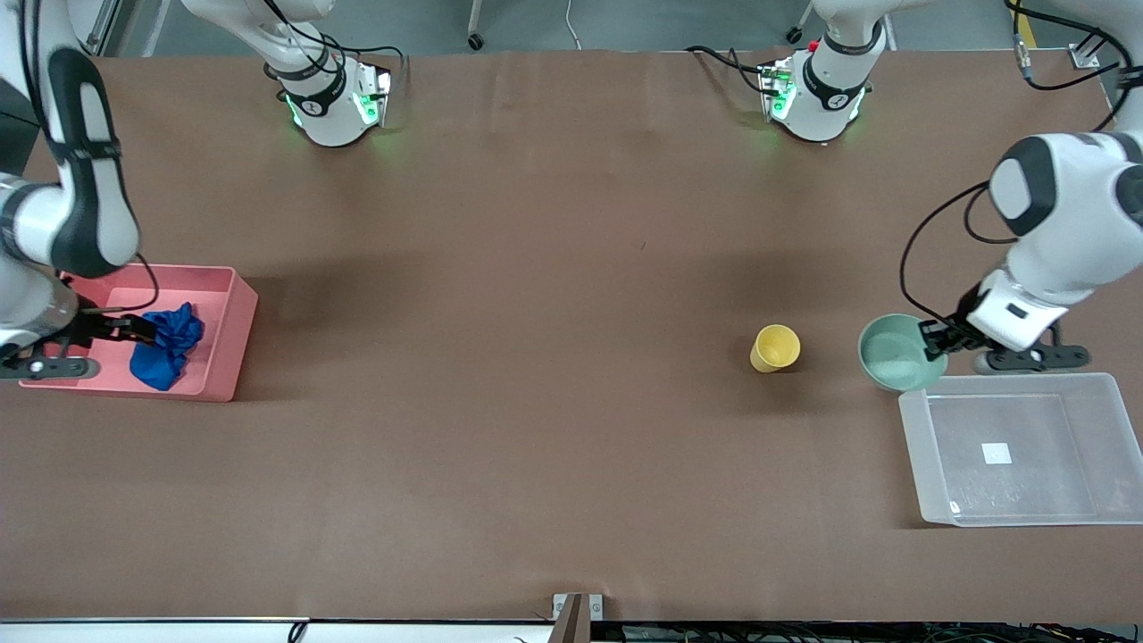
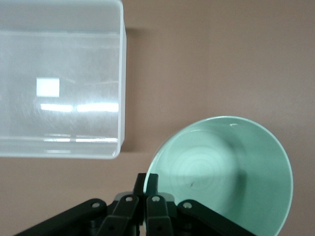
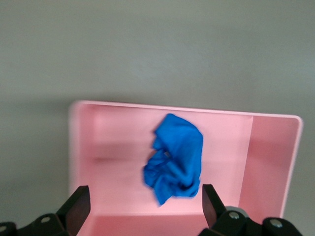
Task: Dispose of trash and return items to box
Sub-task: 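Place the green bowl in the clear box while the right gripper withdraws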
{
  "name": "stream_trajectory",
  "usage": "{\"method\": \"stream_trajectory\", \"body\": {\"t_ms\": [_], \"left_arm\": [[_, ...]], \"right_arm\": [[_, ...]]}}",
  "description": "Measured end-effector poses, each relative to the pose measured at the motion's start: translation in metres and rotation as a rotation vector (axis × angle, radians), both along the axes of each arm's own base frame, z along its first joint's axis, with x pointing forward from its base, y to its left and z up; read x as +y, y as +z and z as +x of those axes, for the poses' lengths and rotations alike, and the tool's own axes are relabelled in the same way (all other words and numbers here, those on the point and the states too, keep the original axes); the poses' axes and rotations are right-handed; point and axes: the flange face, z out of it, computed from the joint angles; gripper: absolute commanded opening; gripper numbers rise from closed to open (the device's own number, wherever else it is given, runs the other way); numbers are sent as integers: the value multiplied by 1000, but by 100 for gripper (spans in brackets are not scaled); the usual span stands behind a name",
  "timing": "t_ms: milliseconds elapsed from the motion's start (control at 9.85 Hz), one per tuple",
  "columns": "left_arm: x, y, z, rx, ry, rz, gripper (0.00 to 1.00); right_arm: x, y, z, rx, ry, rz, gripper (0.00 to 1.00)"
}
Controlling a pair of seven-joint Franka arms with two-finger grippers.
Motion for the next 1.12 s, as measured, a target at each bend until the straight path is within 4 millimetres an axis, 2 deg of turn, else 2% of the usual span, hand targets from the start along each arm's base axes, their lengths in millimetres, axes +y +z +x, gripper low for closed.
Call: {"method": "stream_trajectory", "body": {"t_ms": [102, 203, 305, 508, 609, 711, 914, 1016, 1117], "left_arm": [[10, 3, 20, -9, -33, -3, 0], [30, -4, 40, -15, -69, -4, 0], [64, -18, 59, -22, -91, -6, 0], [146, -54, 81, -24, -92, -12, 0], [169, -72, 87, -16, -85, -21, 0], [175, -86, 93, -12, -78, -29, 0], [177, -102, 101, -5, -76, -37, 0], [179, -111, 101, 5, -72, -39, 0], [186, -122, 100, 17, -63, -36, 0]], "right_arm": [[23, 49, -2, -17, -50, 15, 100], [43, 88, -9, -29, -110, 50, 100], [57, 124, -19, -26, -146, 90, 100], [64, 194, -39, -2, -165, 116, 100], [63, 222, -48, 3, -171, 119, 100], [62, 241, -56, -4, -174, 121, 100], [61, 262, -61, -38, -176, 119, 100], [63, 267, -62, -41, -172, 120, 100], [66, 263, -60, -37, -169, 121, 100]]}}
